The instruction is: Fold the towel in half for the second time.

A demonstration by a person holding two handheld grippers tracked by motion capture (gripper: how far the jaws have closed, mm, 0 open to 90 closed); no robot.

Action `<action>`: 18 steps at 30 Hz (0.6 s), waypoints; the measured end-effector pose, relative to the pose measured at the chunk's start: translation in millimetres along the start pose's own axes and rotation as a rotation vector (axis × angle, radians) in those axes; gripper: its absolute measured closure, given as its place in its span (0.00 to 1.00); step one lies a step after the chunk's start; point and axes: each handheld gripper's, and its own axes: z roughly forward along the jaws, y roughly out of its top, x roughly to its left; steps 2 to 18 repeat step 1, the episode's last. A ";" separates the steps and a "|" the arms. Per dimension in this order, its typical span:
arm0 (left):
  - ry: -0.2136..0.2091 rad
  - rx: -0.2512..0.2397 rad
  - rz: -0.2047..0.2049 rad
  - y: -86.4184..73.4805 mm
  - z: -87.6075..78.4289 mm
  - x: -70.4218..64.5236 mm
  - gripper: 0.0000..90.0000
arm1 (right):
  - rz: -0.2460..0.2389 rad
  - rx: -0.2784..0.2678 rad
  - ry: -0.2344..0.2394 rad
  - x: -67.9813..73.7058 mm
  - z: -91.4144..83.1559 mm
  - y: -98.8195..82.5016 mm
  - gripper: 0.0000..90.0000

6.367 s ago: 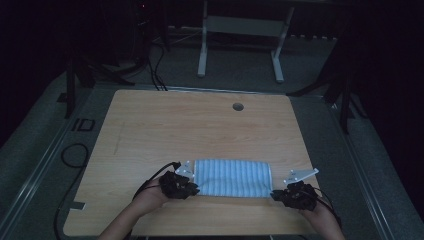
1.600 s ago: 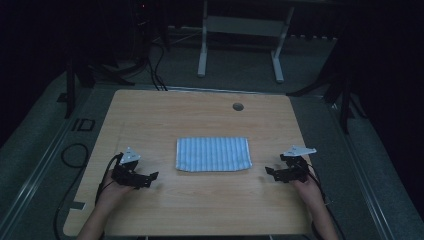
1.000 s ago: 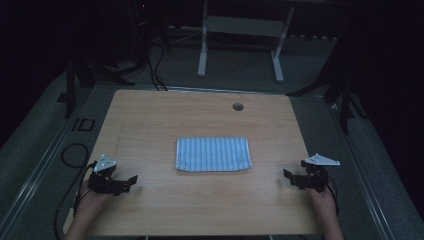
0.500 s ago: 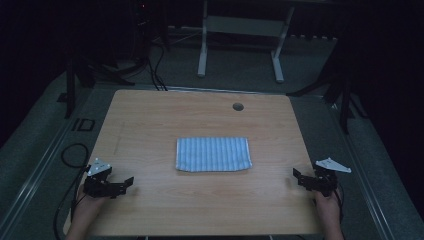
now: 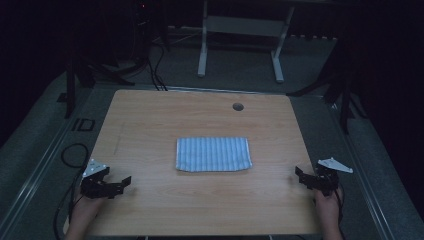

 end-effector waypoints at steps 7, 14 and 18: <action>0.000 0.000 0.000 -0.1 0.0 -0.1 0.02 | 0.004 -0.001 -0.002 -0.8 -0.1 -0.3 0.12; 0.000 0.000 0.000 -0.1 0.0 -0.1 0.02 | 0.004 -0.001 -0.002 -0.8 -0.1 -0.3 0.12; 0.000 0.000 0.000 -0.1 0.0 -0.1 0.02 | 0.004 -0.001 -0.002 -0.8 -0.1 -0.3 0.12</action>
